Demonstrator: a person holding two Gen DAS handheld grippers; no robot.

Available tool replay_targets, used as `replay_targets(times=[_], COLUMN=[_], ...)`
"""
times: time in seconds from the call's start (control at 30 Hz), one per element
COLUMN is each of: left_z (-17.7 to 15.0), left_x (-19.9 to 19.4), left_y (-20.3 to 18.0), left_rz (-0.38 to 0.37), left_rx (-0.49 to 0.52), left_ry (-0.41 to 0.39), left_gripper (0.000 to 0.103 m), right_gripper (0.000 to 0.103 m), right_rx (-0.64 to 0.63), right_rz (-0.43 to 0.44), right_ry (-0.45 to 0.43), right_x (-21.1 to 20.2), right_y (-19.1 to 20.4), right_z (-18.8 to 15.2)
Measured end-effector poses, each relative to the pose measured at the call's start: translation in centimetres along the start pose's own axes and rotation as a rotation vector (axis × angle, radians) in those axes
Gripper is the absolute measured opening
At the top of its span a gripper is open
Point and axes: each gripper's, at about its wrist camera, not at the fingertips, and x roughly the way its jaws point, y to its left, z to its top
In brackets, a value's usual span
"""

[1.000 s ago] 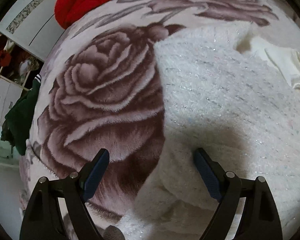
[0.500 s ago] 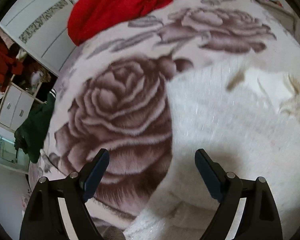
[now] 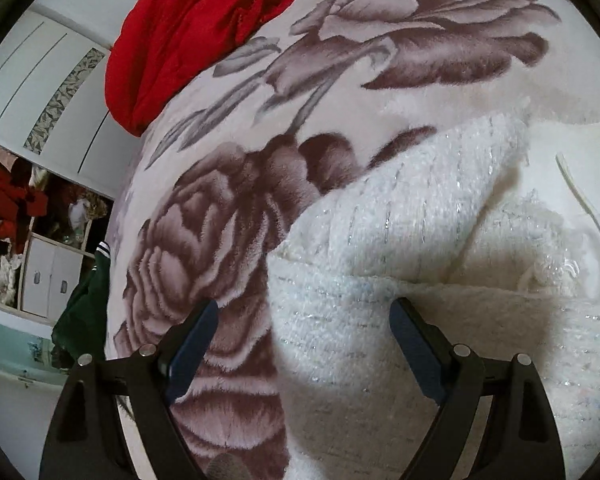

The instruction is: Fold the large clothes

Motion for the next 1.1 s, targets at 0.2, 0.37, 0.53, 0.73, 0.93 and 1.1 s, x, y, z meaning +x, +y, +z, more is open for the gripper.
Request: replay_targets(times=[0.2,0.37,0.53,0.73,0.93,1.1], left_z=[1.4,1.9,1.7,0.9,-0.2,-0.3], left_x=[0.5,-1.2,-1.9,1.4,0.5,0.0], left_y=[1.5,3.7,6.4,6.7,7.5,7.2], left_rz=[-0.019,-0.016,0.09,0.1,0.089,0.068], left_rx=[-0.063,-0.12,-0.168,-0.153,-0.15,-0.139], left_ry=[-0.014,-0.045,-0.085,-0.006,-0.033,-0.037], left_gripper=[0.089,0.089,0.091,0.091,0.091,0.091], right_gripper=[0.007,0.031,0.043,0.043,0.012,0.012], right_rx=[0.15,0.243,0.201,0.096,0.022,0.063], right_rz=[0.083,0.223,0.593,0.541,0.391,0.28], right_ry=[-0.204,-0.069,-0.112,0.093,-0.049,-0.103], right_x=[-4.1,-4.3,-6.9,2.2,0.3,-1.4], right_y=[-2.1,-3.9,-0.8,7.0,8.6,6.4], right_z=[1.3,0.2,-1.8,0.4,0.1,1.9])
